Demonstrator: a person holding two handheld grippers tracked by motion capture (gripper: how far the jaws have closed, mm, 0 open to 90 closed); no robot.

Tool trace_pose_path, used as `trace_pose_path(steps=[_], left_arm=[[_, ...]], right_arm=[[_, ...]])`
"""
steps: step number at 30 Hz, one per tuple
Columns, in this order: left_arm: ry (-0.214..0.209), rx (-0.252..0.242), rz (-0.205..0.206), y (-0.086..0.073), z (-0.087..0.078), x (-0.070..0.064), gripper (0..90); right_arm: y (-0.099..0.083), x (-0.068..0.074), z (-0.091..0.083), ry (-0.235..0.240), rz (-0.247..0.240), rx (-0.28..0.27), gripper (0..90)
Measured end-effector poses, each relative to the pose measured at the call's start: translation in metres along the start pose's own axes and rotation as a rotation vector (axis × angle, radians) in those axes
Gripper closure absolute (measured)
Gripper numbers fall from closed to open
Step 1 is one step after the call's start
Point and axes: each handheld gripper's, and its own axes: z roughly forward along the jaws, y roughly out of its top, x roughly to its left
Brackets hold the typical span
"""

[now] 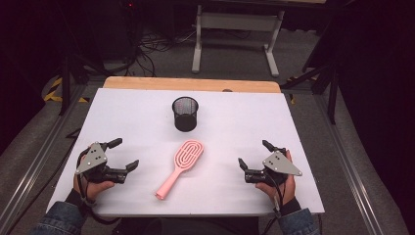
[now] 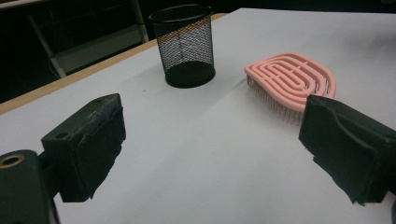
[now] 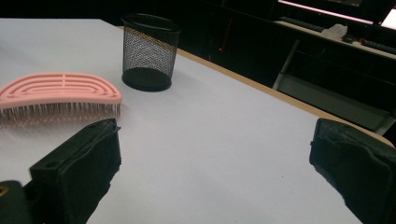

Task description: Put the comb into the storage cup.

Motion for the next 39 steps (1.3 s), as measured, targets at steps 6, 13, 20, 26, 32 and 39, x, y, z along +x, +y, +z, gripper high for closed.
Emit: trace_pose_path(steps=[6,13,20,26,32,39], left_arm=[[-0.014,0.024,0.003,-0.001,0.003,-0.001,8.8],[-0.005,0.031,-0.003,0.001,0.002,-0.001,9.4],[-0.015,0.040,-0.003,0.002,0.004,-0.003,9.6],[-0.021,0.042,-0.003,0.004,0.004,-0.004,10.2],[-0.022,0.056,-0.008,0.006,0.007,-0.007,10.4],[-0.040,0.083,-0.008,0.010,0.009,-0.009,11.0]], right_arm=[[-0.003,-0.005,-0.001,-0.009,0.021,0.015,2.8],[-0.004,-0.005,0.001,-0.009,0.018,0.034,2.8],[-0.007,-0.005,0.006,0.002,0.022,0.057,2.8],[-0.008,-0.005,0.006,0.004,0.020,0.063,2.9],[-0.009,-0.005,0.008,0.010,0.020,0.074,2.9],[-0.009,-0.004,0.010,0.019,0.013,0.082,2.9]])
